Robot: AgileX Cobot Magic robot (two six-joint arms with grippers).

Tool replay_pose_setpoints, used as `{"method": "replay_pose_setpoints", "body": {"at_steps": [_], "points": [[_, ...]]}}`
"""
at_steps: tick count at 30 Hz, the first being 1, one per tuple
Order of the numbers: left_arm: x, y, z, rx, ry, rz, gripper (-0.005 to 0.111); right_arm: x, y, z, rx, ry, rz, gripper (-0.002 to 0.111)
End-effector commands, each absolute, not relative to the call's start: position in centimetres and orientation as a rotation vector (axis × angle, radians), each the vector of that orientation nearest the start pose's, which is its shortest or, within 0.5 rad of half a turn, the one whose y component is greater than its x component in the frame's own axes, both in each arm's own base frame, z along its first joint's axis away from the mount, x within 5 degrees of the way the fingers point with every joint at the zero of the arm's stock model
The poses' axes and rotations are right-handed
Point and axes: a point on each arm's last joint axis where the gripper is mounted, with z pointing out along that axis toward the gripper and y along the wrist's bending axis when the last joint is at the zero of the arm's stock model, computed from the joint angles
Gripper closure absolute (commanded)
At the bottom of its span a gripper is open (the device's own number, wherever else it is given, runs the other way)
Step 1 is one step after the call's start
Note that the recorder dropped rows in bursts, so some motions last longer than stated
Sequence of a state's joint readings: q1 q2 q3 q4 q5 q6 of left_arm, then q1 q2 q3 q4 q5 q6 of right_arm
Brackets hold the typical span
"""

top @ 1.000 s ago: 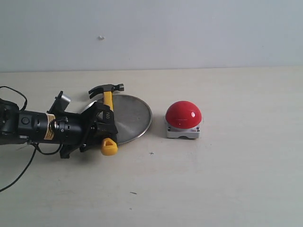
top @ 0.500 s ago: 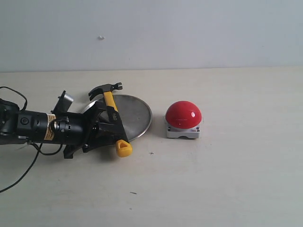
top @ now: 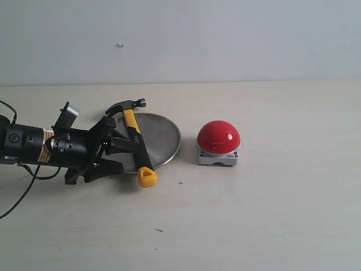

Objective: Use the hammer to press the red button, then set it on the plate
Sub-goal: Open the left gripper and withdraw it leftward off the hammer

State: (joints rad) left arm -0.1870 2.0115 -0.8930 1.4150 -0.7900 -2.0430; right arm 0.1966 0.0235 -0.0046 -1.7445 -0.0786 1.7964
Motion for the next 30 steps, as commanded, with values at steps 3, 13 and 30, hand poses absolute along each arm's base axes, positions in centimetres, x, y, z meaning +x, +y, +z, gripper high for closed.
{"method": "replay_pose_setpoints", "body": {"at_steps": [3, 13, 30], "points": [[32.8, -12.6, 12.8, -0.275, 2.471, -1.371, 0.050, 5.6, 1.9, 21.0, -0.182, 1.522, 0.257, 0.108], [32.5, -12.6, 16.7, -0.095, 2.367, -1.307, 0.107, 5.6, 1.9, 21.0, -0.182, 1.522, 0.257, 0.108], [20.4, -12.1, 25.4, 0.057, 2.046, -0.811, 0.107, 5.6, 1.9, 21.0, -0.182, 1.522, 0.257, 0.108]]}}
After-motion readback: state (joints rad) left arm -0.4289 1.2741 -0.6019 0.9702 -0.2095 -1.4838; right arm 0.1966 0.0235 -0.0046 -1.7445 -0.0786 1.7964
